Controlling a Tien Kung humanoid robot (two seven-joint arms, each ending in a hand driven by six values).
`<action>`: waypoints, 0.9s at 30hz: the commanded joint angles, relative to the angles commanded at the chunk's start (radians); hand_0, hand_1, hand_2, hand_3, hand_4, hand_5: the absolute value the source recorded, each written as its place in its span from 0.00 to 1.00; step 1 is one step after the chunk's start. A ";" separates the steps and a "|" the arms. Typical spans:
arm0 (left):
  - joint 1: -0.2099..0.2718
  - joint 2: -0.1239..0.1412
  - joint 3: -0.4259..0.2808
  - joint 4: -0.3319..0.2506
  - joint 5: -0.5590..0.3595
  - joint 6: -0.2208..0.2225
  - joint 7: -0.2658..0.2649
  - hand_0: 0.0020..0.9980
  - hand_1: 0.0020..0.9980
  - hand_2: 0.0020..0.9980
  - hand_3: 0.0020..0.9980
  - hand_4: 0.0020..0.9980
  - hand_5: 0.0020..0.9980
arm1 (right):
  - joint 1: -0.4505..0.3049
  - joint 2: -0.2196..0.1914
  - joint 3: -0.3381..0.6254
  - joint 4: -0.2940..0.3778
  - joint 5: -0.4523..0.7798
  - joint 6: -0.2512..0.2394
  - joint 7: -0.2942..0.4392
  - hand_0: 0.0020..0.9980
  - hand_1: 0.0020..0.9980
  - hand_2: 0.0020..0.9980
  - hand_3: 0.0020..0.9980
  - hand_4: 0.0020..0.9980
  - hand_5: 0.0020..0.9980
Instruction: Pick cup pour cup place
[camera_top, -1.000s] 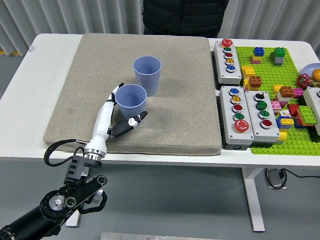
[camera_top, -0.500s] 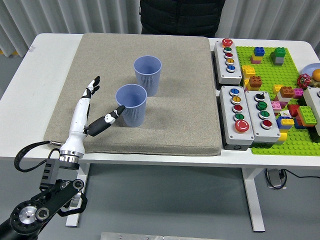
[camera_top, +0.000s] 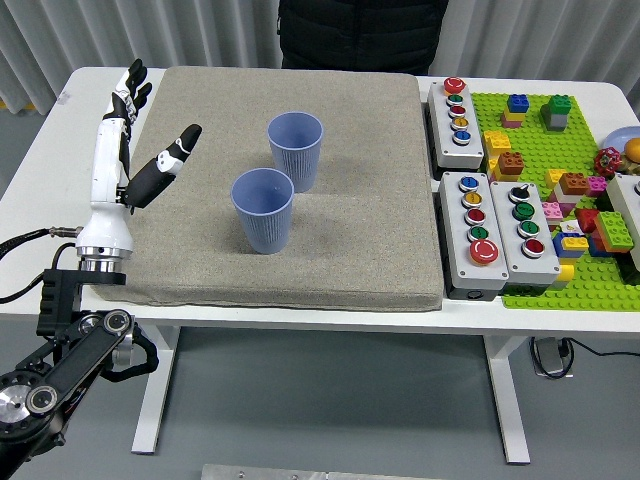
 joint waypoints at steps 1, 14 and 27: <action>-0.001 -0.003 -0.002 0.001 -0.039 -0.013 -0.001 0.89 0.91 1.00 1.00 1.00 0.71 | 0.000 0.000 0.000 0.000 0.000 0.000 0.000 0.67 0.61 0.56 0.58 0.00 0.17; 0.005 -0.065 -0.019 -0.040 -0.587 -0.048 -0.175 0.85 0.85 0.94 0.95 1.00 0.75 | 0.005 0.002 0.008 0.001 -0.019 0.000 -0.008 0.67 0.61 0.56 0.58 0.00 0.17; -0.002 -0.073 0.030 -0.143 -0.727 0.145 -0.257 0.78 0.78 0.89 0.88 0.82 1.00 | 0.002 0.004 0.003 0.001 -0.019 0.001 -0.009 0.67 0.61 0.56 0.58 0.00 0.17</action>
